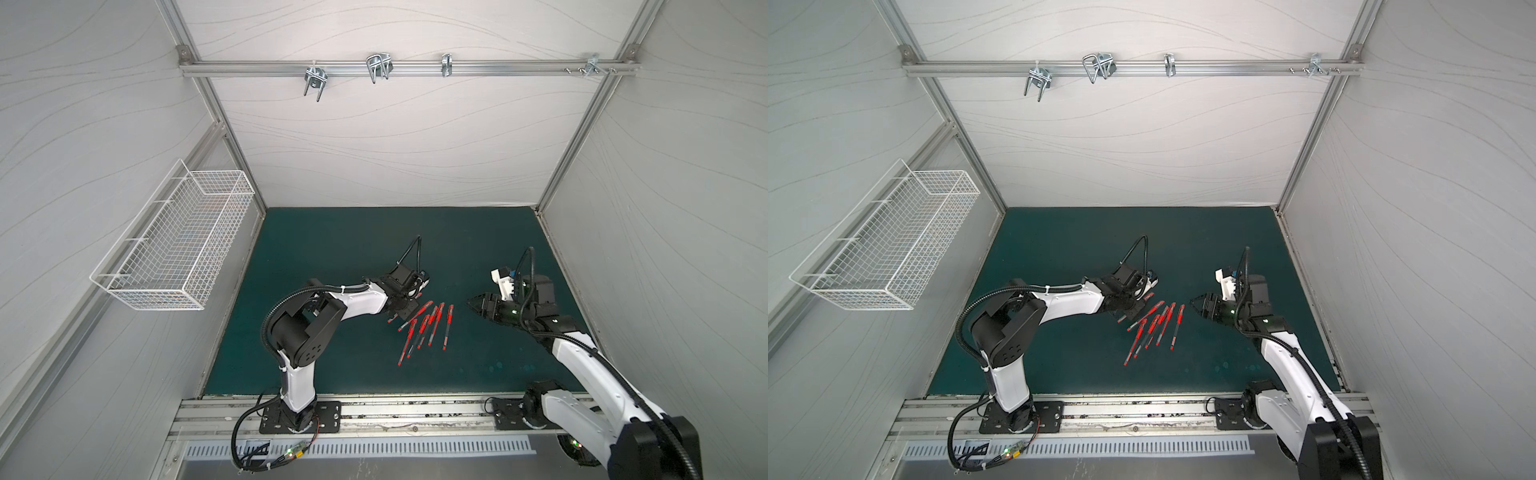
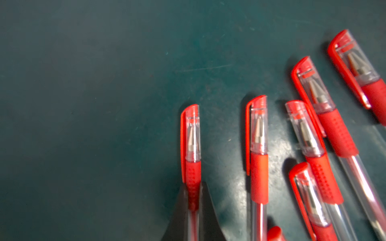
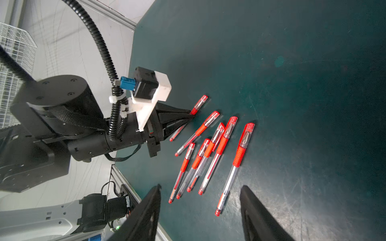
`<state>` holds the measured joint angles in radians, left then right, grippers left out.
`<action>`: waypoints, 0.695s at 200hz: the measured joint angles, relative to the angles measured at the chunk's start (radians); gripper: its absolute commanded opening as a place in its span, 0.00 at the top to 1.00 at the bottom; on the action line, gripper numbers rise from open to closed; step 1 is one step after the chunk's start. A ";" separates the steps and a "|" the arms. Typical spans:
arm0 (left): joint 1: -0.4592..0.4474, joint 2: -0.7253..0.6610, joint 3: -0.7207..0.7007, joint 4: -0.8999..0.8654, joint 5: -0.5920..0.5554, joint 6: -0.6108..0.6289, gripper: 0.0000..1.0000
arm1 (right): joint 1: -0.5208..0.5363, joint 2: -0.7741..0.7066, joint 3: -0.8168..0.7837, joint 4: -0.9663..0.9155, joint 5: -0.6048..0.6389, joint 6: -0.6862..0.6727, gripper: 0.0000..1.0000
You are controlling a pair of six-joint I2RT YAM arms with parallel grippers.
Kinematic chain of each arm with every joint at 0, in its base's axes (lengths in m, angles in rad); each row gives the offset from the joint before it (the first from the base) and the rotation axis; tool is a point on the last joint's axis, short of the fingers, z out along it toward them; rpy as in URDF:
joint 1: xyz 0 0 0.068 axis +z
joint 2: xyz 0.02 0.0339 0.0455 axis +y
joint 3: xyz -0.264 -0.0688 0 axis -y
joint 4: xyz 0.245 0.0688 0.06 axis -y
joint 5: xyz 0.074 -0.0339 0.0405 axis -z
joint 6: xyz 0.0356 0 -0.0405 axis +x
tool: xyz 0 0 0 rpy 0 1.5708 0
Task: Remove pen caps from pens
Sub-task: Pick up the pen from the center of the table.
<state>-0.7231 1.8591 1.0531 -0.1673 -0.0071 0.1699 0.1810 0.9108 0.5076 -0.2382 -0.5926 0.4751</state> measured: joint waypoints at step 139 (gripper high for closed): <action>0.136 -0.762 -0.410 0.407 0.008 -0.450 0.97 | 0.381 0.152 0.274 0.111 0.055 0.000 0.42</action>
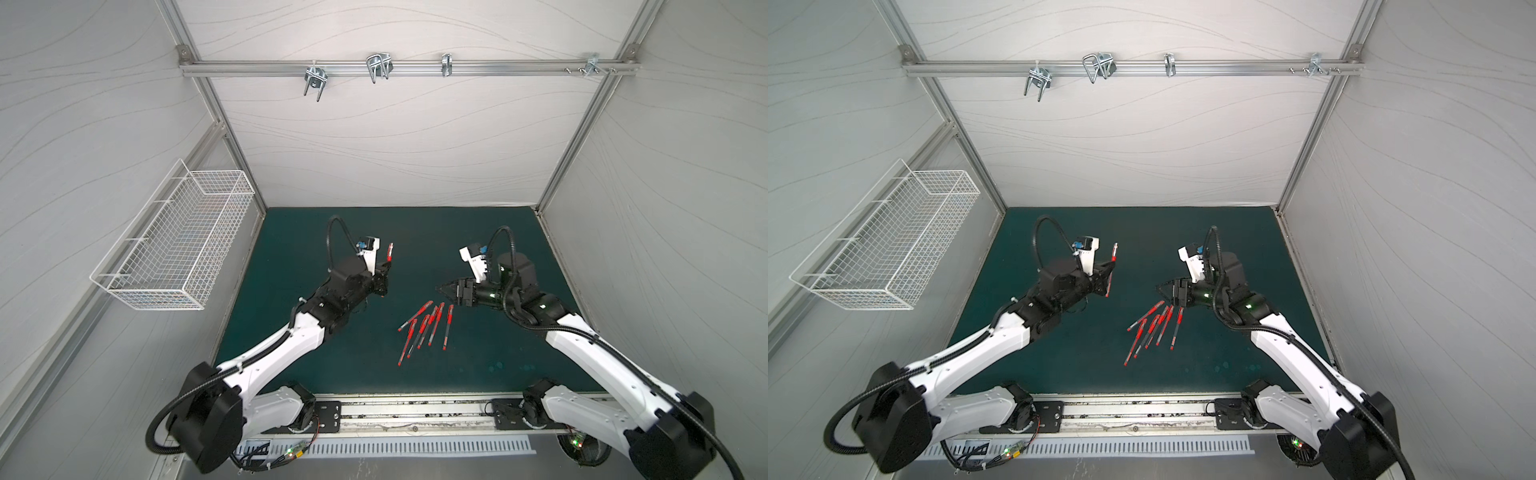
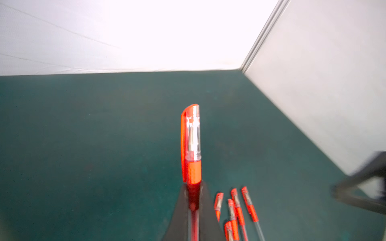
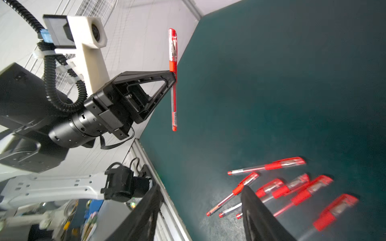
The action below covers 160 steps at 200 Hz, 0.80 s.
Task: Remove pen caps from pens
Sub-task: Pick up the pen from the center of the table.
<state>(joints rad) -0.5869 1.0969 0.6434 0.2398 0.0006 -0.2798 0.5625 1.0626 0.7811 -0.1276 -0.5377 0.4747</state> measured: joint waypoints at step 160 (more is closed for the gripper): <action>-0.078 0.160 -0.294 0.768 0.272 -0.097 0.97 | 0.143 0.242 -0.166 0.568 -0.134 -0.009 0.58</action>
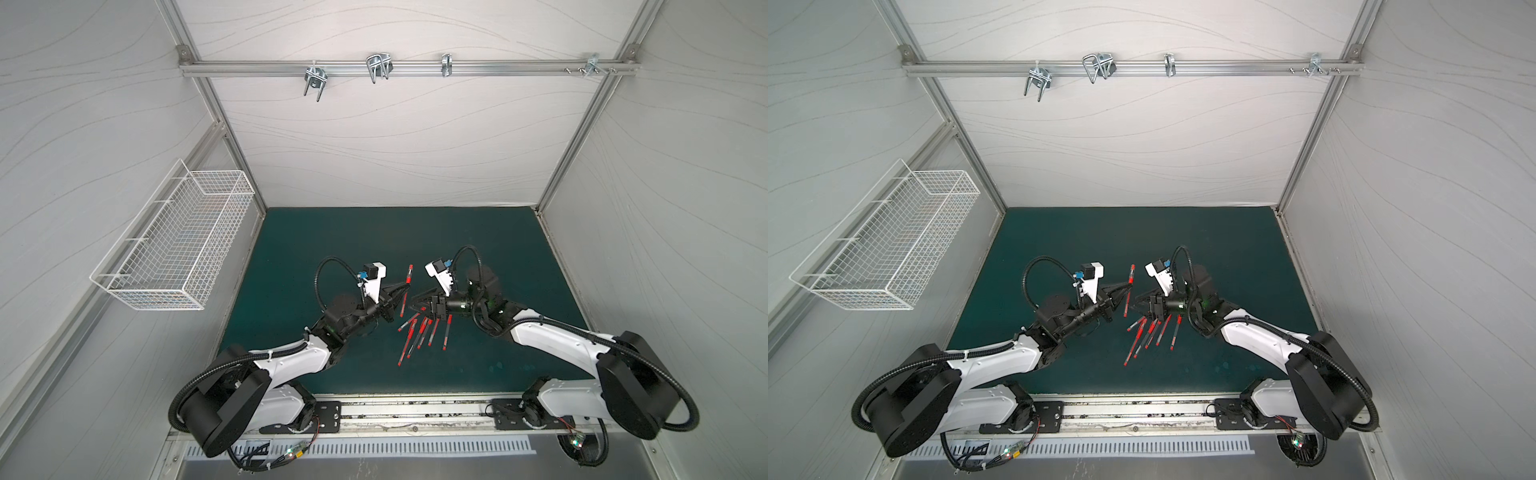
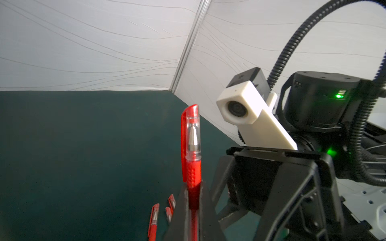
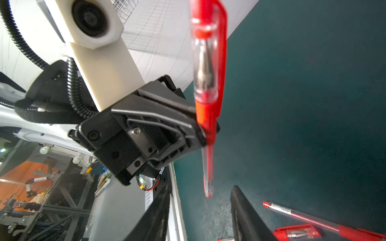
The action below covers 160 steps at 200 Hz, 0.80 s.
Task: Remove pen caps from pens
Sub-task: Pick up the pen from the center of the table.
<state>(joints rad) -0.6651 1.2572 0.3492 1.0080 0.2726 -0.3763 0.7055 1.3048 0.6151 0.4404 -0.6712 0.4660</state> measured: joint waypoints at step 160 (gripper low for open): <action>-0.025 -0.005 -0.008 0.053 0.005 -0.021 0.96 | 0.024 0.068 -0.080 0.294 0.016 0.070 0.80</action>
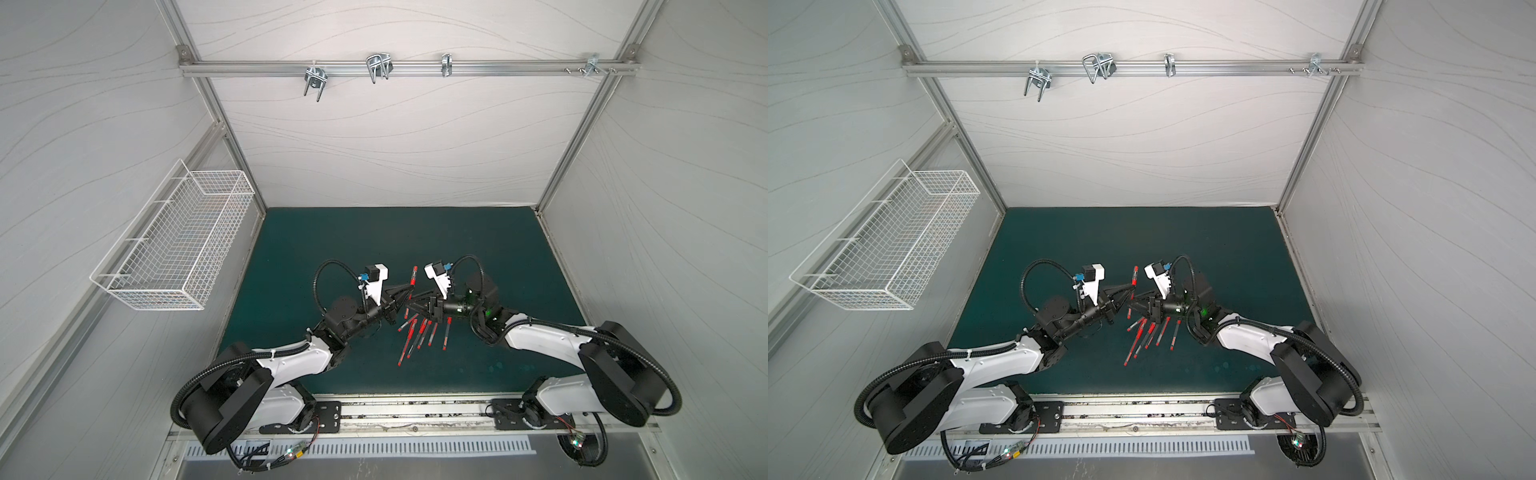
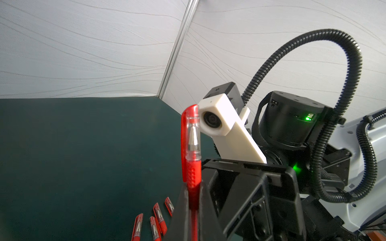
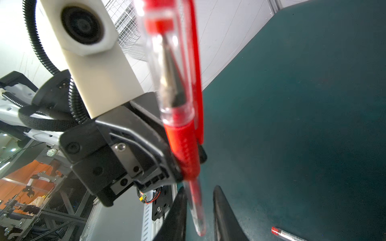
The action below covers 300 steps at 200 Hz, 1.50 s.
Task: Remove pen caps from pens
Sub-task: Pick up the pen from the center of the table.
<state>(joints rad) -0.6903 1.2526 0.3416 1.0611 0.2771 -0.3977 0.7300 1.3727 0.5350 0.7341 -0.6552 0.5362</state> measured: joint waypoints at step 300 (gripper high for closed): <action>0.075 -0.122 0.038 -0.286 -0.003 0.027 0.45 | 0.259 -0.058 0.234 -0.745 0.832 -0.378 1.00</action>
<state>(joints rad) -0.6151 1.1301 0.3794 0.7753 0.2741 -0.3702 0.9890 1.3151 0.7689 -0.0109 0.1772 0.1577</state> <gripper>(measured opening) 0.563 0.107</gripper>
